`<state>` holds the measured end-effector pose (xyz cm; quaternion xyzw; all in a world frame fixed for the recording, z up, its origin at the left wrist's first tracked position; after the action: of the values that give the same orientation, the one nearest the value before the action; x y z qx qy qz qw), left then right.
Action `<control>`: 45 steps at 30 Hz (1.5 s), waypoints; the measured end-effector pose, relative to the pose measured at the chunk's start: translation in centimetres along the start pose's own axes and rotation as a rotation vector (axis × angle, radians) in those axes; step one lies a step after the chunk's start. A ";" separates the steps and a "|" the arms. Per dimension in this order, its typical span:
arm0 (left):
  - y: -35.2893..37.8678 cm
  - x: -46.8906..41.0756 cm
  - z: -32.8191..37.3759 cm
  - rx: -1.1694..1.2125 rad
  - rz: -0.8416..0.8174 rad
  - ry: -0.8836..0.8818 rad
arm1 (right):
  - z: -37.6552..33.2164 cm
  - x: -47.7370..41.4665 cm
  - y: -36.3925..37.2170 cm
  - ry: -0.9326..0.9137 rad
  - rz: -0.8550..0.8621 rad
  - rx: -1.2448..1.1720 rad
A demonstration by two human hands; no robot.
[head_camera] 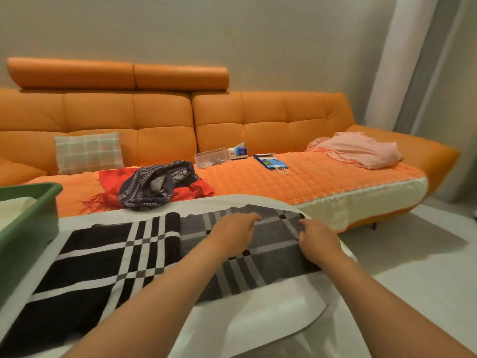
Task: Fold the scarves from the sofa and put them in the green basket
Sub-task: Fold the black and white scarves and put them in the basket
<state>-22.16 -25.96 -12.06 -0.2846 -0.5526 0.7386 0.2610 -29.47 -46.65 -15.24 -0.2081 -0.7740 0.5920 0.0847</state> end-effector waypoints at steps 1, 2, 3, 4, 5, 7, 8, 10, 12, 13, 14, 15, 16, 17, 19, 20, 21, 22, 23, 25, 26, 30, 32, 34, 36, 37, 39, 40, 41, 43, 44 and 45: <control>0.5 -1.5 1.2 -0.007 -0.011 0.016 | 1.2 -0.1 0.1 0.019 -0.004 0.035; 1.0 -3.0 2.3 -0.017 -0.020 0.032 | 2.2 -0.2 0.1 0.035 -0.011 0.070; 1.6 -4.5 3.3 -0.032 -0.026 0.047 | 2.9 -0.4 0.1 0.043 -0.009 0.101; 2.2 -6.0 4.2 -0.051 -0.035 0.060 | 3.5 -0.7 0.1 0.053 -0.003 0.128; 2.8 -7.4 4.9 -0.075 -0.046 0.075 | 4.1 -0.9 0.2 0.069 0.008 0.145; 3.9 -10.1 6.0 -0.130 -0.061 0.099 | 5.0 -1.6 0.3 0.113 0.030 0.146; 4.3 -11.2 6.3 -0.158 -0.065 0.108 | 5.3 -1.9 0.4 0.129 0.037 0.139; 5.0 -13.2 6.8 -0.228 -0.085 0.124 | 5.7 -2.5 0.7 0.134 0.037 0.131; 5.7 -14.6 7.0 -0.314 -0.114 0.145 | 6.0 -3.1 0.8 0.124 0.050 0.114; 6.0 -15.1 7.0 -0.345 -0.132 0.155 | 6.0 -3.3 0.9 0.122 0.053 0.095; 6.4 -15.5 6.9 -0.362 -0.154 0.157 | 5.9 -3.4 0.9 0.121 0.049 0.070; 6.7 -15.8 6.8 -0.368 -0.172 0.149 | 5.8 -3.4 1.0 0.119 0.043 0.040; 7.0 -16.0 6.7 -0.355 -0.178 0.136 | 5.6 -3.3 1.0 0.115 0.042 0.010; 7.1 -16.1 6.6 -0.319 -0.165 0.122 | 5.4 -3.3 0.9 0.111 0.041 -0.024; 6.7 -16.1 6.1 -0.221 -0.107 0.103 | 4.8 -3.0 0.6 0.105 0.027 -0.138; 6.3 -15.9 5.8 -0.189 -0.068 0.103 | 4.4 -2.9 0.3 0.098 0.022 -0.223; 5.7 -15.7 5.2 -0.161 -0.022 0.109 | 3.9 -2.8 0.0 0.089 0.020 -0.313; 4.9 -15.4 4.6 -0.138 0.028 0.117 | 3.3 -2.6 -0.3 0.078 0.019 -0.395; 4.0 -14.9 3.9 -0.119 0.069 0.118 | 2.6 -2.5 -0.5 0.068 0.015 -0.465; 1.9 -13.5 2.3 -0.102 0.127 0.110 | 0.8 -2.4 -0.8 0.048 -0.009 -0.592; 0.8 -12.7 1.3 -0.095 0.141 0.101 | -0.4 -2.2 -0.9 0.042 -0.030 -0.658; -3.0 -8.3 -3.8 -0.098 0.185 0.035 | -6.1 -1.3 -1.5 0.040 -0.175 -0.900; -4.0 -5.6 -6.6 -0.149 0.197 -0.023 | -9.3 -0.1 -1.5 0.000 -0.284 -0.926; -4.3 -2.8 -9.3 -0.242 0.171 -0.089 | -12.4 1.3 -0.8 -0.071 -0.389 -0.908; -4.2 -0.3 -11.8 -0.327 0.047 -0.186 | -15.1 2.6 0.4 -0.148 -0.563 -0.885; -3.9 0.7 -13.0 -0.353 -0.036 -0.243 | -16.1 3.2 1.2 -0.185 -0.674 -0.848; -3.2 2.1 -14.7 -0.341 -0.106 -0.325 | -17.4 4.1 2.4 -0.248 -0.841 -0.749; -3.0 2.5 -15.1 -0.296 -0.072 -0.341 | -17.7 4.1 2.9 -0.267 -0.850 -0.714; -3.0 2.6 -15.3 -0.235 -0.012 -0.329 | -17.8 3.7 3.2 -0.269 -0.805 -0.693; -2.5 2.2 -14.7 -0.125 0.079 -0.250 | -17.5 2.4 3.8 -0.225 -0.627 -0.655; -2.2 1.8 -14.3 -0.104 0.068 -0.214 | -17.1 1.6 4.2 -0.210 -0.532 -0.618; -1.6 1.5 -13.8 -0.116 0.013 -0.189 | -16.7 1.0 4.5 -0.215 -0.450 -0.562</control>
<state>-13.30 -15.31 -13.83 -0.2319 -0.6146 0.7307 0.1860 -23.06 -30.54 -14.87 0.0155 -0.9371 0.3414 0.0706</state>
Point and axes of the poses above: each hand's wrist, its own x-axis away from the middle knuckle, its own y-axis out of the palm, z = x × y, the point moved 3 cm from there along -x, towards the middle knuckle, and after that the axes turned 2 degrees about -z, right-handed, at the moved point
